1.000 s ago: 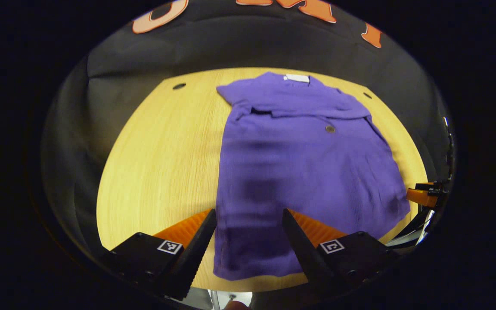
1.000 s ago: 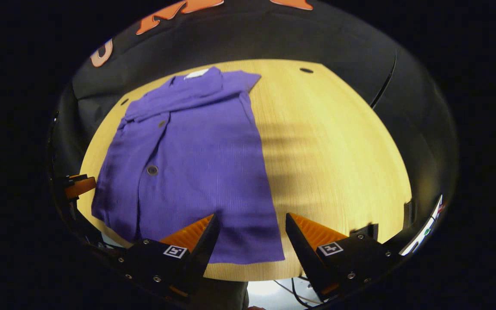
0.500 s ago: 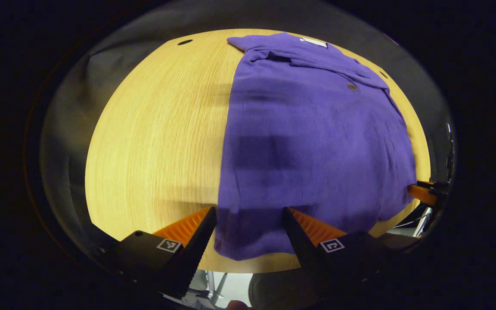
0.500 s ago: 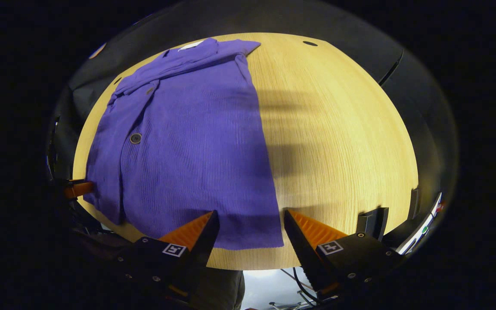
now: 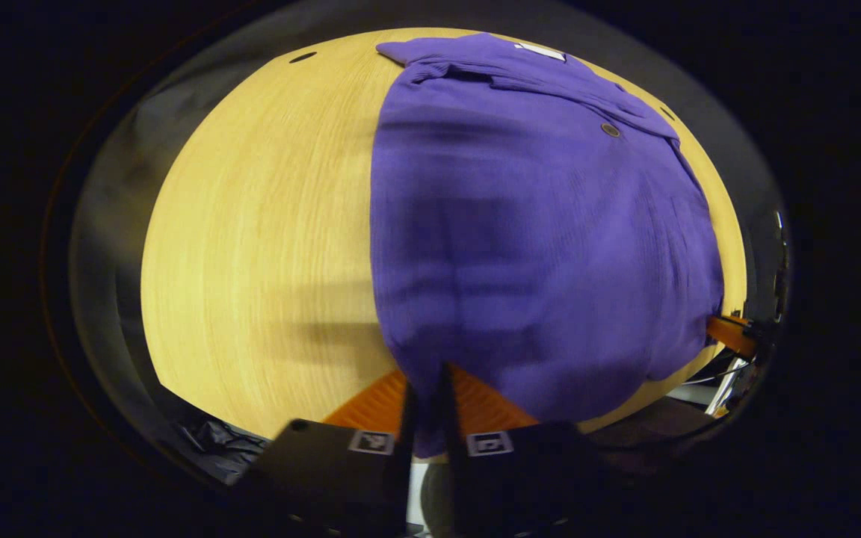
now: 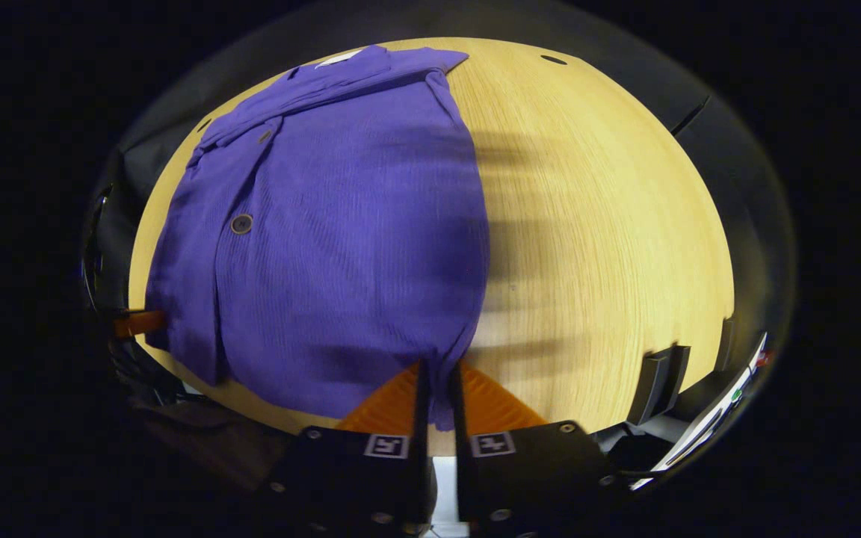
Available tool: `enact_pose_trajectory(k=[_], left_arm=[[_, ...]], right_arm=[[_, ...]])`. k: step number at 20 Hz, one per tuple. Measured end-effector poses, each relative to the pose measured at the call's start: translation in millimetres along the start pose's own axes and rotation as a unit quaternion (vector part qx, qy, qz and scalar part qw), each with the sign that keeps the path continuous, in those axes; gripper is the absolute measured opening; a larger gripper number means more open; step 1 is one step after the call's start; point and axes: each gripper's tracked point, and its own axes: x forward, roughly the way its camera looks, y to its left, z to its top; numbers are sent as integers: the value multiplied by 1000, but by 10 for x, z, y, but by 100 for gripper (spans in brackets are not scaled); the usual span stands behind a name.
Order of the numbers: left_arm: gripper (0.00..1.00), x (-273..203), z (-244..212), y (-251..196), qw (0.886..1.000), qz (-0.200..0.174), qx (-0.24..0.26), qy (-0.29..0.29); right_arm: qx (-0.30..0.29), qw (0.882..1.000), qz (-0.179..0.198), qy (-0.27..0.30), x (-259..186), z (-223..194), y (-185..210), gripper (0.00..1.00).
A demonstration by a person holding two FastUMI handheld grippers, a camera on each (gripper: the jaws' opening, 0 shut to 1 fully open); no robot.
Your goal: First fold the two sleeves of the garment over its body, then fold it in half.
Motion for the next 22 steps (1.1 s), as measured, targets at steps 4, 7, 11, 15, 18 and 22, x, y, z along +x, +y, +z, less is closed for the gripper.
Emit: enact_pose_trajectory(k=[4, 7, 11, 15, 18, 22], left_arm=[[10, -40, 44, -63, 999, -36, -4, 1], [9, -266, 213, -100, 998, -64, -15, -15], [10, -655, 480, -267, 993, -106, -3, -52], [10, -974, 869, -381, 986, -134, 26, -94], [9, -1150, 1120, -442, 980, -151, 50, -116], [10, -1292, 1396, -494, 973, -154, 95, -141]], right_arm=[[47, 998, 50, -6, -91, 79, 197, 4], [43, 996, 65, -37, -282, 245, 292, 3], [52, 991, 86, -93, -661, 640, 447, 3], [46, 985, 87, -141, -906, 984, 564, 2], [51, 982, 80, -165, -1014, 1175, 663, 1], [50, 983, 36, -174, -1147, 1246, 525, 1]])
